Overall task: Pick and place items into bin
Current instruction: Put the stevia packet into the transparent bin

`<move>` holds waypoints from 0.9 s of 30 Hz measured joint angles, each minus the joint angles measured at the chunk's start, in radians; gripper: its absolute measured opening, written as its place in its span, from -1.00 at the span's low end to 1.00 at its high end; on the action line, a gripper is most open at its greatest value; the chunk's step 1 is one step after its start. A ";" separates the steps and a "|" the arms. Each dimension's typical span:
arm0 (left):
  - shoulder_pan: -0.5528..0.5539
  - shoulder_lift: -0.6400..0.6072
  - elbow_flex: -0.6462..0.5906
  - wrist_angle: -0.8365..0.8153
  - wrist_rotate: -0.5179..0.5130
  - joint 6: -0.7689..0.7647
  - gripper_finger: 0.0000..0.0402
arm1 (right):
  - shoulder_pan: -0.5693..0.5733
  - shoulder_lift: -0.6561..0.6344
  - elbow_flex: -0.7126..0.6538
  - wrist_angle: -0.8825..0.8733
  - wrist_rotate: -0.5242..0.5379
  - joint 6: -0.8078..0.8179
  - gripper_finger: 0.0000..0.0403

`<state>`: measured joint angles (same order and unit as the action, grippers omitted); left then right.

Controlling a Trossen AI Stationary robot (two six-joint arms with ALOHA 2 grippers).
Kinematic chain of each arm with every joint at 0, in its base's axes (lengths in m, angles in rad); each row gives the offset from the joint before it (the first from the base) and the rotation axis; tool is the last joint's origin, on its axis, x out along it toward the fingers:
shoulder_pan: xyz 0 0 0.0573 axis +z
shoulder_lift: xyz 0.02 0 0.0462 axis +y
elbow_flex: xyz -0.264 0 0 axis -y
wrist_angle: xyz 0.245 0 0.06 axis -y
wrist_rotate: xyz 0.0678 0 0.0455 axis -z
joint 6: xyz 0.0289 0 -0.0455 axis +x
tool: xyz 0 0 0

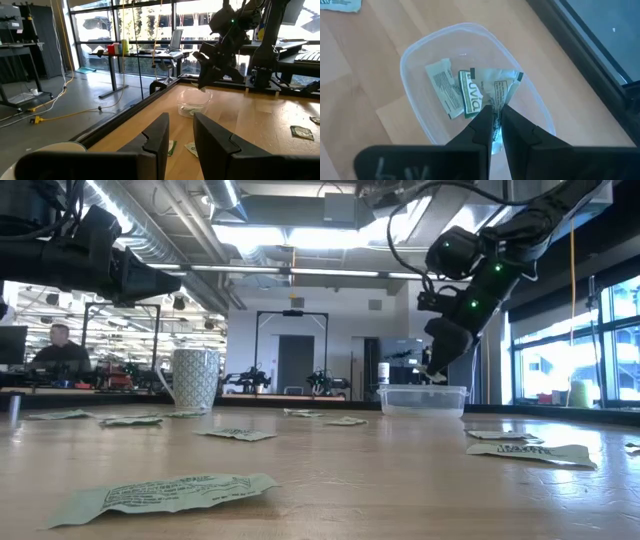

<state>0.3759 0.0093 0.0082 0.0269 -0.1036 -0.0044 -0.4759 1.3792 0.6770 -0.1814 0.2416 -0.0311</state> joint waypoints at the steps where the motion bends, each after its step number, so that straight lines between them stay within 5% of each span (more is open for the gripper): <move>1: 0.000 0.000 0.000 0.000 0.000 0.000 -0.59 | 0.000 0.000 -0.002 0.001 0.000 0.003 -0.80; 19: 0.000 0.000 0.000 0.000 0.000 0.000 -0.59 | 0.000 0.000 -0.046 0.007 0.000 0.027 -0.79; 27: 0.000 0.000 0.000 0.000 0.000 0.000 -0.59 | 0.000 0.000 -0.045 0.006 0.000 0.026 -0.55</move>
<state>0.3759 0.0093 0.0084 0.0267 -0.1036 -0.0044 -0.4755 1.3788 0.6316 -0.1750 0.2420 -0.0051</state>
